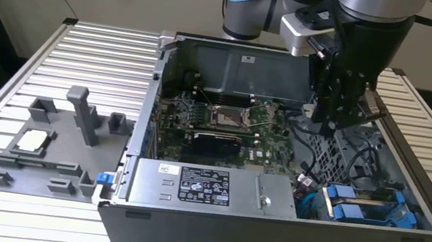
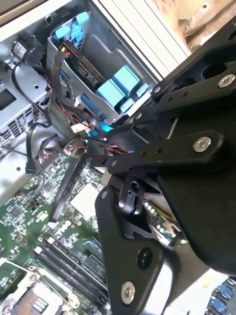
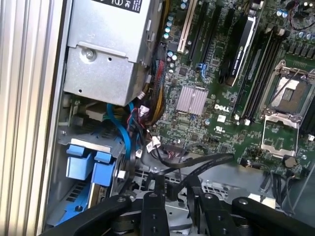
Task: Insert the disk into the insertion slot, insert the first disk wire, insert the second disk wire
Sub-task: 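Insert the first disk wire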
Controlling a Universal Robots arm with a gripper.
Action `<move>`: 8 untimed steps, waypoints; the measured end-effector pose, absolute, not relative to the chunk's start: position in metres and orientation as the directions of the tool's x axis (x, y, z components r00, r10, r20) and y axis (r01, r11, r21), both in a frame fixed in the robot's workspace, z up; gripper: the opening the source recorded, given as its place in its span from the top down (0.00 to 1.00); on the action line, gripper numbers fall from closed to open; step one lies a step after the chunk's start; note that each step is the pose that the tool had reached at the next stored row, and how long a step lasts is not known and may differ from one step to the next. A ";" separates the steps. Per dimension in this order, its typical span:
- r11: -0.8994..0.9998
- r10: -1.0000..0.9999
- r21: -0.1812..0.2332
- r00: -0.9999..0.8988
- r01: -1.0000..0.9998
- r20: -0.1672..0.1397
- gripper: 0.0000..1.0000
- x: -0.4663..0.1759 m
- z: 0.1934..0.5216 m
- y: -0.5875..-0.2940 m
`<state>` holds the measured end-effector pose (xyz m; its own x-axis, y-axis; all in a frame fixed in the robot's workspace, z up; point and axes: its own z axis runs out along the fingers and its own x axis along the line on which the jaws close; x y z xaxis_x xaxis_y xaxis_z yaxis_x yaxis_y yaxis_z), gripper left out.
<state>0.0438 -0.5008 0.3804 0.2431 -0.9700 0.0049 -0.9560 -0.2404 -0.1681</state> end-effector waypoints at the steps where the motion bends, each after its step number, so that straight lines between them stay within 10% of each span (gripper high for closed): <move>1: -0.241 -0.970 -0.169 0.243 -0.956 0.005 0.68 0.043 0.379 -0.501; 8: -0.240 -0.970 -0.182 0.244 -0.954 -0.004 0.68 0.043 0.372 -0.506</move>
